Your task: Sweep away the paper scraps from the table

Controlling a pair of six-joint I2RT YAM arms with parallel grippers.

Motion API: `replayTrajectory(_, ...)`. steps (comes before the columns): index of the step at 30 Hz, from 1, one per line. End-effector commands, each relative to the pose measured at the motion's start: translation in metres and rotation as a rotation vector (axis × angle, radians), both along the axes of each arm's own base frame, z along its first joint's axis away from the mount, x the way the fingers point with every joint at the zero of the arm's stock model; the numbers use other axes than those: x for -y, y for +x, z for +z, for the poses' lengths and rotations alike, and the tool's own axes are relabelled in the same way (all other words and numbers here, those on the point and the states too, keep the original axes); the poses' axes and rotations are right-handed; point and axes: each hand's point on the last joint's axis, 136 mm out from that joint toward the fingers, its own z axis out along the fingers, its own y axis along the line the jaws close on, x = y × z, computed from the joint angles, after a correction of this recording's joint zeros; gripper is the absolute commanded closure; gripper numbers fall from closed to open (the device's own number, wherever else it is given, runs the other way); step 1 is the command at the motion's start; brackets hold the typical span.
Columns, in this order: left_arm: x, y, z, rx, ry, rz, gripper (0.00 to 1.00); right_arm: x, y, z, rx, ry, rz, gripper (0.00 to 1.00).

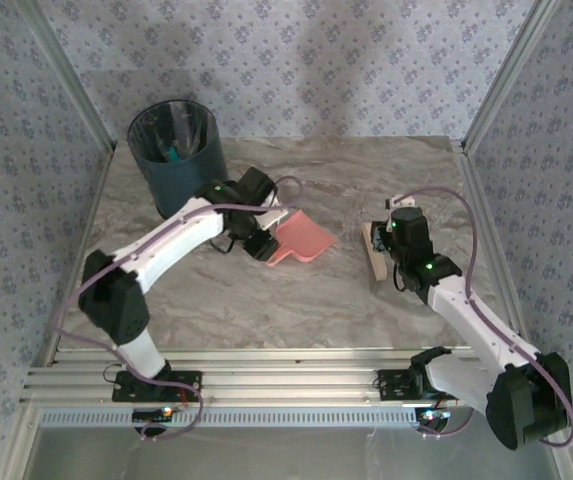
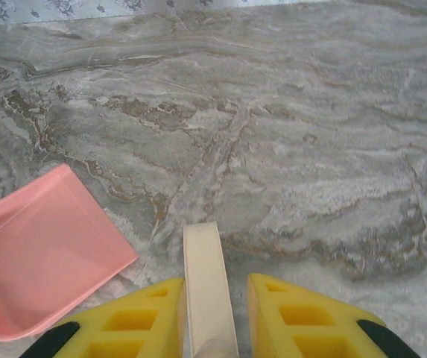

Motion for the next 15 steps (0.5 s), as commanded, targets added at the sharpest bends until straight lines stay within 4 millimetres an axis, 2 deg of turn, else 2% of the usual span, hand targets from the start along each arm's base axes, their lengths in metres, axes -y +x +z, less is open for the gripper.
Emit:
replayTrajectory(1,-0.012,-0.001,0.029,0.099,-0.067,0.086,0.51,-0.007,0.022,0.030,0.117,-0.070,0.051,1.00)
replayTrajectory(8,-0.039,-0.020,0.065,0.181,-0.174,0.207,0.51,-0.027,0.049,0.031,0.137,-0.162,0.143,1.00)
replayTrajectory(15,-0.070,-0.039,0.080,0.229,-0.224,0.322,0.51,-0.057,0.071,0.034,0.181,-0.257,0.249,1.00)
